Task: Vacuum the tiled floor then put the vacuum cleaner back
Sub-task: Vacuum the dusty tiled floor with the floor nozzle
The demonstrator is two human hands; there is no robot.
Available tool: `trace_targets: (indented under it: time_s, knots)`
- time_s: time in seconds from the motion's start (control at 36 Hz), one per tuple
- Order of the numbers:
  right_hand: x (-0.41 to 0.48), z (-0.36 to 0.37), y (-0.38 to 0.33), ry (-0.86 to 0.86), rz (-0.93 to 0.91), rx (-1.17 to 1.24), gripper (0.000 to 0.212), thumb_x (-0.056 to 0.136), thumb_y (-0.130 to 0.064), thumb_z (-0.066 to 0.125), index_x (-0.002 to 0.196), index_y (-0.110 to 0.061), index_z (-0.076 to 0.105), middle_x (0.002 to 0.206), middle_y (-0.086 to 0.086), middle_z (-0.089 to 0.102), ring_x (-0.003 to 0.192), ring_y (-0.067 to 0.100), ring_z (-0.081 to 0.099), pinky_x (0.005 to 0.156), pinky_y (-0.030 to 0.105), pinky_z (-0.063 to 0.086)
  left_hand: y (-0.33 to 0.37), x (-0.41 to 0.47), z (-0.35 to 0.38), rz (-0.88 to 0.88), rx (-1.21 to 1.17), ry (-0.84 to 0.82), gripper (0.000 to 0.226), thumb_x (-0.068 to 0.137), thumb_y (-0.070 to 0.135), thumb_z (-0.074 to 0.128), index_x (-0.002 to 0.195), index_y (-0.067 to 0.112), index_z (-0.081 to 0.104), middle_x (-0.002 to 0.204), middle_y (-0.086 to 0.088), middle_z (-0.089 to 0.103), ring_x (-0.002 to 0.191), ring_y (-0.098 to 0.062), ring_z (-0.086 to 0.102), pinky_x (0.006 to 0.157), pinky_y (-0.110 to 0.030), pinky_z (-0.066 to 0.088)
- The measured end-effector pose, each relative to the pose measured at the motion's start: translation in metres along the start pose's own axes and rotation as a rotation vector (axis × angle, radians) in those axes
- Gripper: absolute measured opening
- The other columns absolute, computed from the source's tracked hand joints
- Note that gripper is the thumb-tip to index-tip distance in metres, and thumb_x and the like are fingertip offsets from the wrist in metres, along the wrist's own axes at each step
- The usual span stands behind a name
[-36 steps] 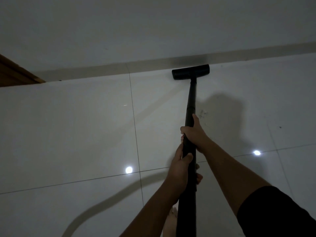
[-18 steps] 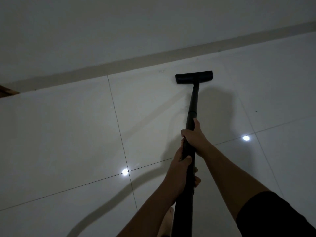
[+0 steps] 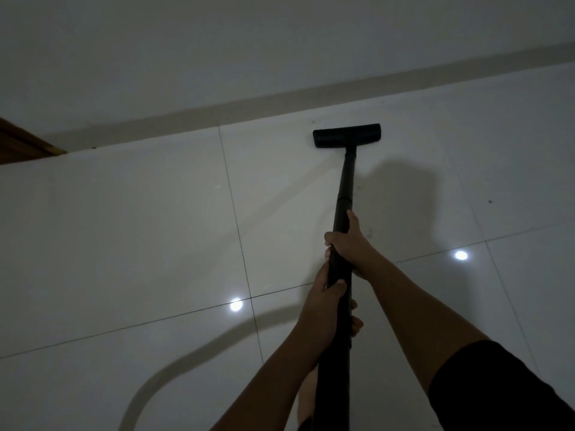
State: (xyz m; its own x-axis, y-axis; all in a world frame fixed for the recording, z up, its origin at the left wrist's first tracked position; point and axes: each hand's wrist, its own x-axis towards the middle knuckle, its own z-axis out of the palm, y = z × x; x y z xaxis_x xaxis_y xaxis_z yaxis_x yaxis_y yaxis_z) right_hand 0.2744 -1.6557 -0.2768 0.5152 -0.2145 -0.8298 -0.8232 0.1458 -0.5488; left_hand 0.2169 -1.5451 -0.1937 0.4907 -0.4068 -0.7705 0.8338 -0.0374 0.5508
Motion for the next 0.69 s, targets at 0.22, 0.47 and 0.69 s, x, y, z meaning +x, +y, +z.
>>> trace_targets:
  time_s: [0.22,0.47,0.69]
  knots:
    - [0.008,0.020,-0.022,-0.107,-0.007,-0.045,0.091,0.089,0.003,0.047,0.150,-0.037,-0.007,0.069,0.010,0.052,0.052,0.017,0.051,0.054,0.030,0.049,0.009,0.012,-0.014,0.009,-0.078,0.075,0.046,0.101,0.007,0.032,0.145,0.021,0.031,0.073,-0.012,0.046,0.046,-0.019,0.045,0.037,-0.020,0.042]
    - [0.024,0.018,-0.030,-0.010,-0.023,-0.140,0.089,0.085,-0.002,0.051,0.150,-0.038,0.002,0.075,0.011,0.057,0.057,0.019,0.054,0.069,0.037,0.052,0.021,0.021,-0.007,0.014,-0.117,0.056,0.045,0.101,0.007,0.030,0.144,0.021,0.032,0.072,-0.011,0.045,0.043,-0.016,0.046,0.036,-0.018,0.041]
    - [-0.002,-0.001,0.001,0.117,-0.003,-0.108,0.089,0.080,-0.009,0.054,0.150,-0.039,0.008,0.116,0.021,0.057,0.074,0.026,0.059,0.084,0.048,0.055,0.003,-0.003,0.005,-0.024,-0.043,-0.010,0.048,0.101,0.009,0.030,0.146,0.026,0.029,0.074,-0.013,0.047,0.043,-0.016,0.047,0.038,-0.020,0.042]
